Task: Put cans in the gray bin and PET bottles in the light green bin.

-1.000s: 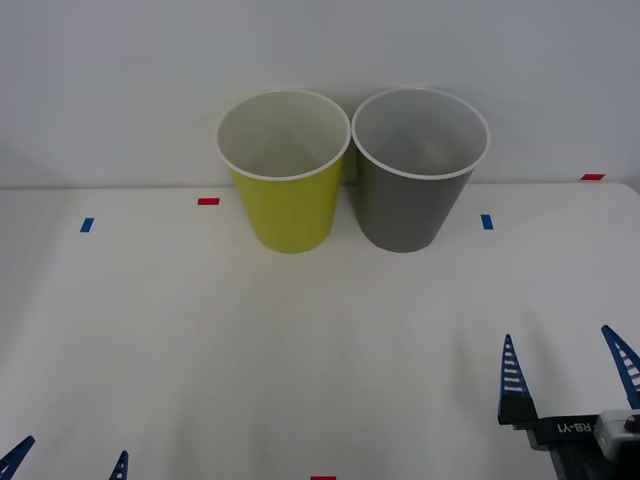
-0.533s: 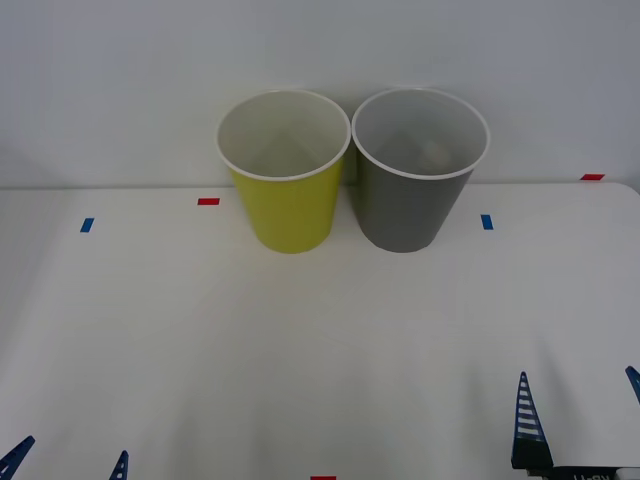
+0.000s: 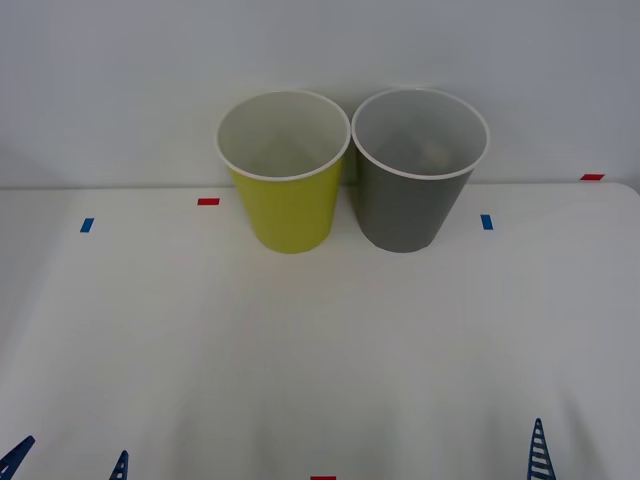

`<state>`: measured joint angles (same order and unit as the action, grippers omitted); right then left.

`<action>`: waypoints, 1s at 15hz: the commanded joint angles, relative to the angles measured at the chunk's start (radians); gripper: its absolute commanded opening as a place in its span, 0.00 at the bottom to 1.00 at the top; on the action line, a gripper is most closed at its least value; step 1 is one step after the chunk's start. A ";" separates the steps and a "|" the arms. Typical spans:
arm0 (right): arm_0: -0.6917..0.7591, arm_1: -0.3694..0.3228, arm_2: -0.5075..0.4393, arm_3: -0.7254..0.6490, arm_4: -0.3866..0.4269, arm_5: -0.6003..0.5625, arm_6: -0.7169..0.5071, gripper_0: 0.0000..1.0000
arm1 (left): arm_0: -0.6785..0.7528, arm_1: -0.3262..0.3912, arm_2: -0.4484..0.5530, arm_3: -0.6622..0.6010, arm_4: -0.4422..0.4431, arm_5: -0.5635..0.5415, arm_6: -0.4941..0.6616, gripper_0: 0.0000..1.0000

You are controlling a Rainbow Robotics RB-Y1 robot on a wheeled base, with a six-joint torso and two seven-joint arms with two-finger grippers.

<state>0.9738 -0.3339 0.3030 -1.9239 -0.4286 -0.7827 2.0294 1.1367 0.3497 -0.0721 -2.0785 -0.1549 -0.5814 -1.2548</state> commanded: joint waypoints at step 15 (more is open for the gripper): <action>0.019 -0.001 -0.001 0.010 0.031 -0.003 -0.075 1.00 | 0.000 0.000 0.000 0.000 0.000 0.000 0.000 1.00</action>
<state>0.9925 -0.3342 0.3023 -1.9142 -0.3971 -0.7856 1.9544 1.1367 0.3497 -0.0721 -2.0785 -0.1549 -0.5814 -1.2548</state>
